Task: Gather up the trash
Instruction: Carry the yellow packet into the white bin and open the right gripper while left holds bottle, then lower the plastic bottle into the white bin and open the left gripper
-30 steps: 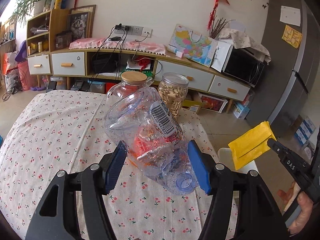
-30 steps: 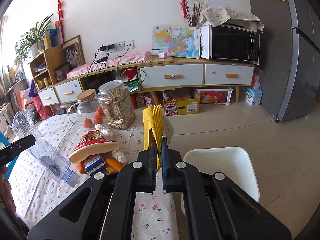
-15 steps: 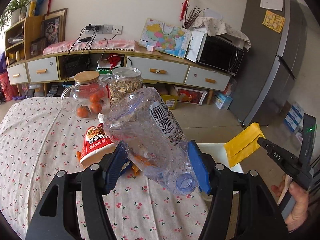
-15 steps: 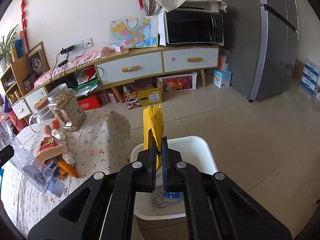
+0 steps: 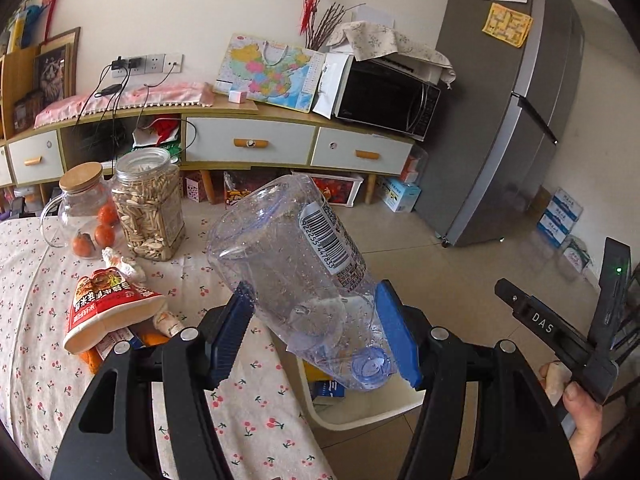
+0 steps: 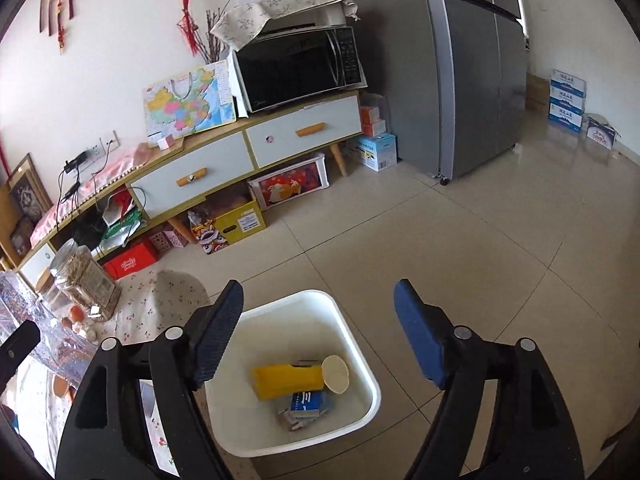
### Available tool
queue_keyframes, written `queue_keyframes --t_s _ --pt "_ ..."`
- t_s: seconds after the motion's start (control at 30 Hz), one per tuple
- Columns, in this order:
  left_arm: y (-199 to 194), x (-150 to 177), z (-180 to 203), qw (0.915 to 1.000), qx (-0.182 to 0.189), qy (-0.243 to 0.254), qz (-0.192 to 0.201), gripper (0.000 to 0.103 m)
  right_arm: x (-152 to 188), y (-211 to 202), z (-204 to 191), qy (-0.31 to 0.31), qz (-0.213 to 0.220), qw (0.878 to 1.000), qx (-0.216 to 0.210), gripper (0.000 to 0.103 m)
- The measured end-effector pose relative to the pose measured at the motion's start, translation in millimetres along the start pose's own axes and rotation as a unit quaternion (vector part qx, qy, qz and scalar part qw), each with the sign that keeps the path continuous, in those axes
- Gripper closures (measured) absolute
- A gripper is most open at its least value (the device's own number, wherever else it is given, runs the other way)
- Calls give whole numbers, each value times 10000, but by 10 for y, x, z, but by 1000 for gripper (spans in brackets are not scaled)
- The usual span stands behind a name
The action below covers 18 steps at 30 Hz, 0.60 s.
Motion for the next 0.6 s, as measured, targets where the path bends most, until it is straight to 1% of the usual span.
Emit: queue_keyframes --t_s 0.03,0.27,0.43,0.6 --pt "35 -1 69 10000 23 30 -6 41 -36 -17 65 73 50 9999 59 17" --pt "292 23 485 9995 128 258 -96 41 -203 -92 471 386 243 9978 480 9" --pt "472 89 770 9985 188 479 -175 41 -241 -107 731 579 276 9957 669 7" --pt "654 218 955 9972 209 650 -313 41 -237 -92 904 759 226 9939 769 7"
Point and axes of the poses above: each gripper's, at about its wrist camera, not at the fingertips, and y roughly the way its jaws point, z to its right, x to its underside, the point moved 8 cm from there along y, roughly the way its jaws point, and after that the axes turned 13 degrees about z, right-handed, at the moved point
